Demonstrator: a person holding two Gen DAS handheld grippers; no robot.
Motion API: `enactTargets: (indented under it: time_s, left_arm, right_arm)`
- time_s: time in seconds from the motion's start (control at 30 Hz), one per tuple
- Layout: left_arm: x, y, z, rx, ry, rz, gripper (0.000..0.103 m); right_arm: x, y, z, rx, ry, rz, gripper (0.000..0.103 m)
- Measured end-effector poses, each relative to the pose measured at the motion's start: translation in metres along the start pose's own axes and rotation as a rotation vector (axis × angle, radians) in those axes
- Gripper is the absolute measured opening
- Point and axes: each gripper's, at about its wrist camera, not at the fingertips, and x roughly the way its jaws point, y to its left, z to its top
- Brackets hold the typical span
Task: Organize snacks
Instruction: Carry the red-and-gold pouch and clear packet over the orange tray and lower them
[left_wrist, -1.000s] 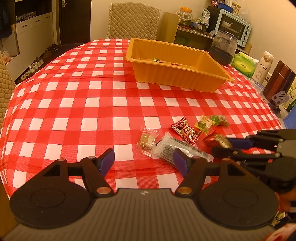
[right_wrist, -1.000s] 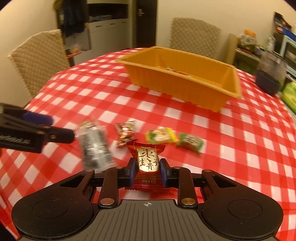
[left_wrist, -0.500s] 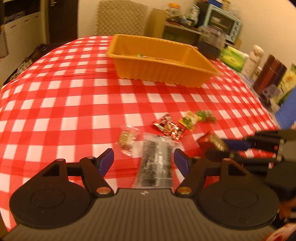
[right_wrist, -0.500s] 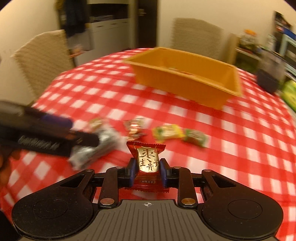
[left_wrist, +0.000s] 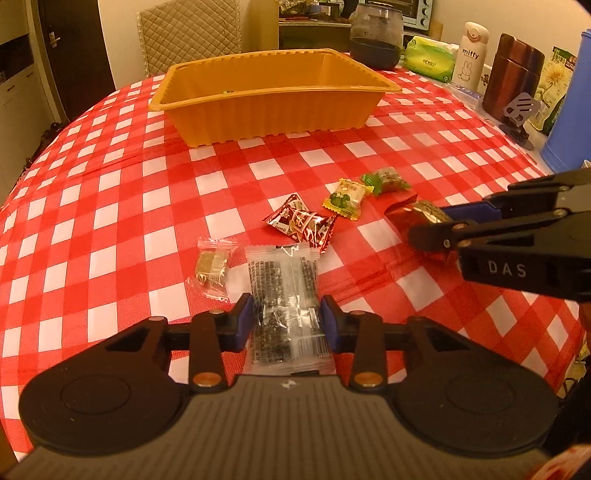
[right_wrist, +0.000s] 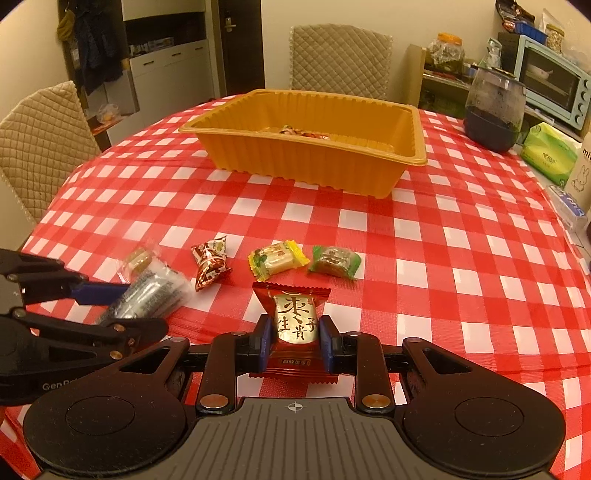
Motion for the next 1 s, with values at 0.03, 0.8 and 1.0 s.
enactTargets:
  time_s: [0.03,0.8,1.0]
  left_arm:
    - [-0.001,0.0,0.0,0.001,-0.002,0.005,0.035]
    - [-0.037,0.01,0.089,-0.019,-0.224,-0.001,0.035]
    - [-0.032,0.017,0.12,-0.016,-0.269,0.001,0.035]
  right_arm:
    - [-0.001,0.0,0.001,0.001,-0.003,0.0,0.028]
    - [-0.034,-0.009,0.055,0.057,-0.241,-0.1,0.028]
    - [-0.037,-0.012,0.075,0.062,-0.288,-0.126,0.028]
